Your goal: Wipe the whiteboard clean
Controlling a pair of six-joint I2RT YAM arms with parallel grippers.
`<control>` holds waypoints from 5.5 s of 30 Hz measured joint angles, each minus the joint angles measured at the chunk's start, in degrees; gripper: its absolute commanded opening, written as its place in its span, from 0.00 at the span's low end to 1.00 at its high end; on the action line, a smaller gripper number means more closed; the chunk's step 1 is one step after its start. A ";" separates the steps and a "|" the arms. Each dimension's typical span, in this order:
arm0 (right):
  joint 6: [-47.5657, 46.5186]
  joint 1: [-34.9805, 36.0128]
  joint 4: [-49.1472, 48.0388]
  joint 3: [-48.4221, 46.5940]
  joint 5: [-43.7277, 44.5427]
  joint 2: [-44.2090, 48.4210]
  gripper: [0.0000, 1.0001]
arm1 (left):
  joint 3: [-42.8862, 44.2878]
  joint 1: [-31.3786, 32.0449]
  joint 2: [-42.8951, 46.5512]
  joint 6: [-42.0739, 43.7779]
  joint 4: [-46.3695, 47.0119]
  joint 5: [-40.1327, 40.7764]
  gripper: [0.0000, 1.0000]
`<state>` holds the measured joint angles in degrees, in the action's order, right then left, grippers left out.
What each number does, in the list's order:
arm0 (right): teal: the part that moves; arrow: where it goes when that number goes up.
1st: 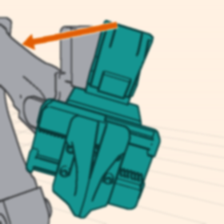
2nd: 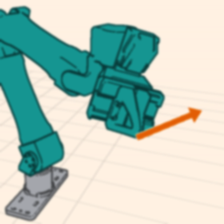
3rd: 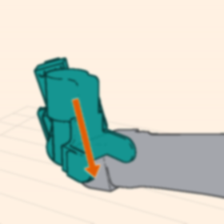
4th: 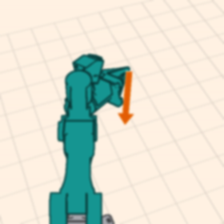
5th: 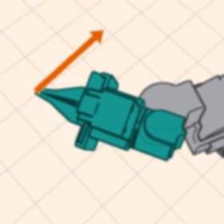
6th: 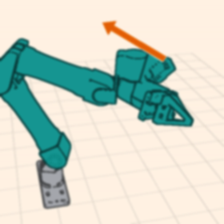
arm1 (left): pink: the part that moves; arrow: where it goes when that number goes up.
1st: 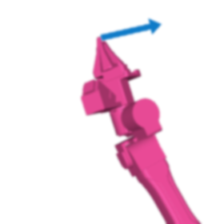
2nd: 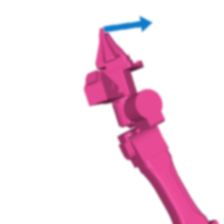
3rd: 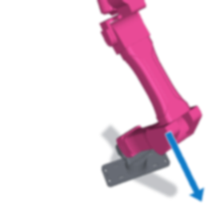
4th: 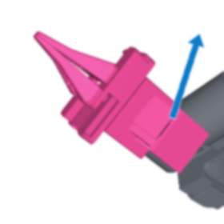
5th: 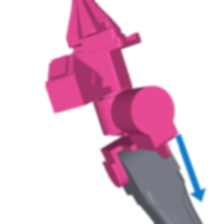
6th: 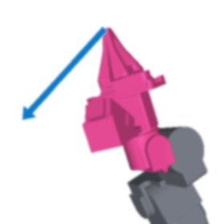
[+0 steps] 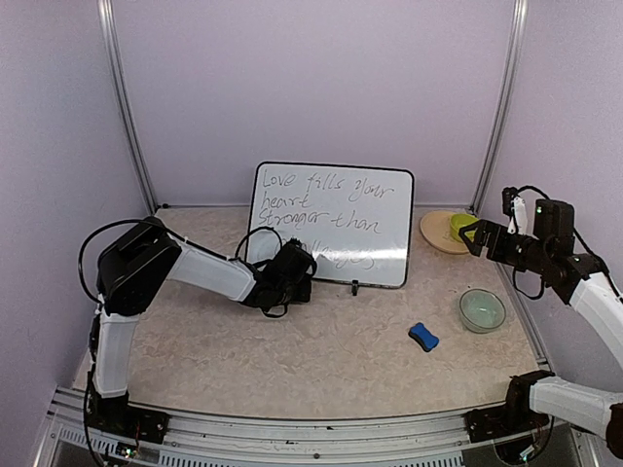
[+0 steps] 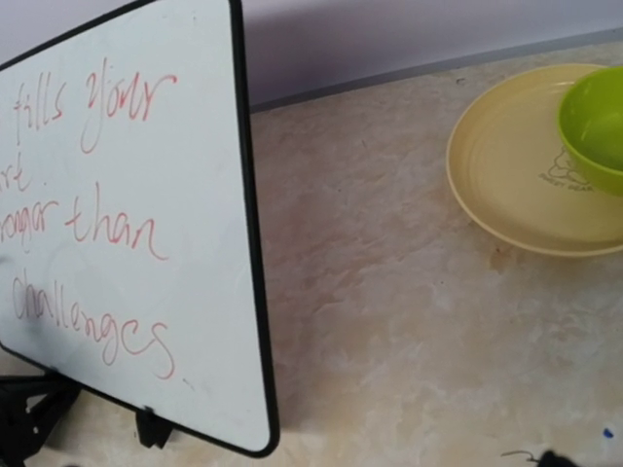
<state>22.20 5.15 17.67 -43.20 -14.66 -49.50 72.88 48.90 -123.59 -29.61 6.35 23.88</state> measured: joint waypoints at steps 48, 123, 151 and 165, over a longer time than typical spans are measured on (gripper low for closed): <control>-1.79 25.09 1.75 -6.84 26.82 -17.14 1.00 | -15.93 13.55 33.11 -10.29 -7.87 11.54 0.99; 28.59 50.99 2.86 -19.61 49.20 -57.61 0.76 | -20.35 -13.73 59.91 11.89 -13.18 4.61 0.99; 22.45 47.84 -6.95 -19.58 49.33 -62.88 0.00 | -20.90 -19.58 59.91 11.41 -12.28 0.42 0.99; 9.77 47.12 -16.81 -8.13 41.18 -55.23 0.00 | -21.18 -22.60 59.89 10.34 -11.47 -1.64 0.99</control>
<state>31.97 52.27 0.86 -51.33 26.52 -104.73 51.70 26.30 -63.70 -19.27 -5.13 22.24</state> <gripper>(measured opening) 0.111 0.988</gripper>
